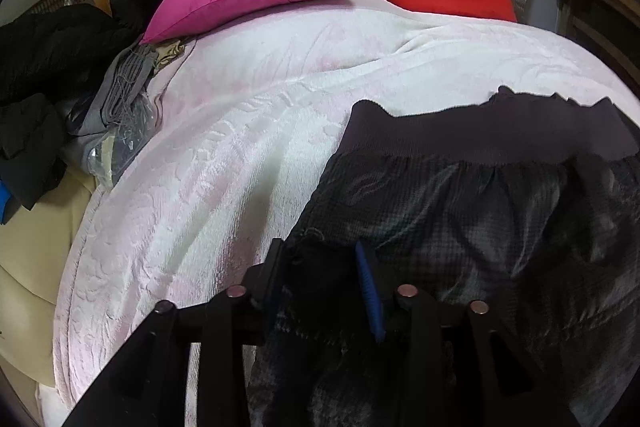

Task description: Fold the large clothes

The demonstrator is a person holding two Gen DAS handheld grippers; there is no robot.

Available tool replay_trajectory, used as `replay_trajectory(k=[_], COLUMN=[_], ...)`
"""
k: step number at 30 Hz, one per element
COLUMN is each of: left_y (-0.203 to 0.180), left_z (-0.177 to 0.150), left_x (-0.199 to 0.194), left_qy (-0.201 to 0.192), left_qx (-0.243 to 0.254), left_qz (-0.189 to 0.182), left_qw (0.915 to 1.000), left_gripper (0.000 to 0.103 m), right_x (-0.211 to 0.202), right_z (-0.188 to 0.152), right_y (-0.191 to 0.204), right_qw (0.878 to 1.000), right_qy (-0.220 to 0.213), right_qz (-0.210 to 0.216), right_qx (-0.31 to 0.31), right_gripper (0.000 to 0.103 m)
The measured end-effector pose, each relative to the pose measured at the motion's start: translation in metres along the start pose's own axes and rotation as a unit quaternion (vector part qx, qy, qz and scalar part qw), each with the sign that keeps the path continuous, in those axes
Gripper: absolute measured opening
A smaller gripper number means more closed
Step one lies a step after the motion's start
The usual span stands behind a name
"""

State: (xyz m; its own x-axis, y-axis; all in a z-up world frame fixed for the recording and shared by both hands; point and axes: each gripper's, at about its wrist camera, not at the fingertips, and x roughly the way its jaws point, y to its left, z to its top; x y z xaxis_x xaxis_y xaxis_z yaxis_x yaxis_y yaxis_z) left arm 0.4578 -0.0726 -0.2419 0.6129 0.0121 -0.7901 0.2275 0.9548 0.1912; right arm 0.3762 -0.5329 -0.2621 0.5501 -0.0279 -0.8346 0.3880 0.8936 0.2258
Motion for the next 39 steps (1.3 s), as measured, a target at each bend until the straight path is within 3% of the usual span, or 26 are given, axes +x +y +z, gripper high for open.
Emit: replay_trajectory(k=[2, 5, 9, 16, 17, 19, 20, 21, 24, 27, 33, 35, 39], left_y=[0.005, 0.012, 0.017, 0.024, 0.024, 0.025, 0.024, 0.023, 0.018, 0.019, 0.018, 0.015, 0.01], left_z=[0.006, 0.017, 0.038, 0.044, 0.044, 0.045, 0.046, 0.046, 0.044, 0.046, 0.055, 0.055, 0.049], left_x=[-0.002, -0.006, 0.003, 0.054, 0.056, 0.057, 0.058, 0.06, 0.059, 0.051, 0.023, 0.03, 0.055], left_qy=[-0.001, -0.012, -0.012, 0.059, 0.058, 0.051, 0.049, 0.051, 0.042, 0.023, -0.049, -0.045, -0.003], left_qx=[-0.017, -0.04, -0.044, -0.099, -0.104, -0.112, -0.116, -0.122, -0.112, -0.114, -0.116, -0.12, -0.124], left_qz=[-0.019, -0.042, -0.056, -0.119, -0.128, -0.146, -0.164, -0.174, -0.153, -0.144, -0.102, -0.087, -0.075], left_qw=[0.9997, 0.9982, 0.9974, 0.9862, 0.9846, 0.9816, 0.9783, 0.9758, 0.9809, 0.9828, 0.9868, 0.9879, 0.9895], left_gripper=[0.066, 0.073, 0.081, 0.081, 0.081, 0.071, 0.056, 0.051, 0.039, 0.03, 0.027, 0.027, 0.027], right_x=[-0.002, -0.009, -0.02, 0.002, 0.006, 0.013, 0.014, 0.014, 0.012, 0.002, -0.024, -0.019, 0.001], right_z=[0.002, 0.003, 0.009, 0.017, 0.018, 0.016, 0.013, 0.013, 0.009, 0.009, 0.008, 0.008, 0.009], right_y=[-0.004, -0.008, -0.008, -0.005, -0.004, 0.004, 0.007, 0.011, 0.022, 0.021, 0.031, 0.029, 0.012], right_qw=[1.0, 0.998, 0.994, 0.997, 0.998, 0.999, 0.999, 1.0, 0.999, 0.998, 0.991, 0.99, 0.995], right_qy=[0.004, -0.007, -0.045, -0.032, -0.027, -0.017, -0.018, -0.019, -0.032, -0.052, -0.117, -0.118, -0.079], right_qz=[0.014, 0.052, 0.084, 0.044, 0.044, 0.041, 0.037, 0.022, -0.02, -0.027, -0.059, -0.067, -0.054], right_qx=[0.015, 0.036, 0.048, 0.049, 0.047, 0.031, 0.018, 0.008, -0.017, -0.02, -0.037, -0.032, 0.007], right_gripper=[0.034, 0.081, 0.081, 0.081, 0.081, 0.073, 0.061, 0.053, 0.031, 0.024, 0.022, 0.022, 0.022])
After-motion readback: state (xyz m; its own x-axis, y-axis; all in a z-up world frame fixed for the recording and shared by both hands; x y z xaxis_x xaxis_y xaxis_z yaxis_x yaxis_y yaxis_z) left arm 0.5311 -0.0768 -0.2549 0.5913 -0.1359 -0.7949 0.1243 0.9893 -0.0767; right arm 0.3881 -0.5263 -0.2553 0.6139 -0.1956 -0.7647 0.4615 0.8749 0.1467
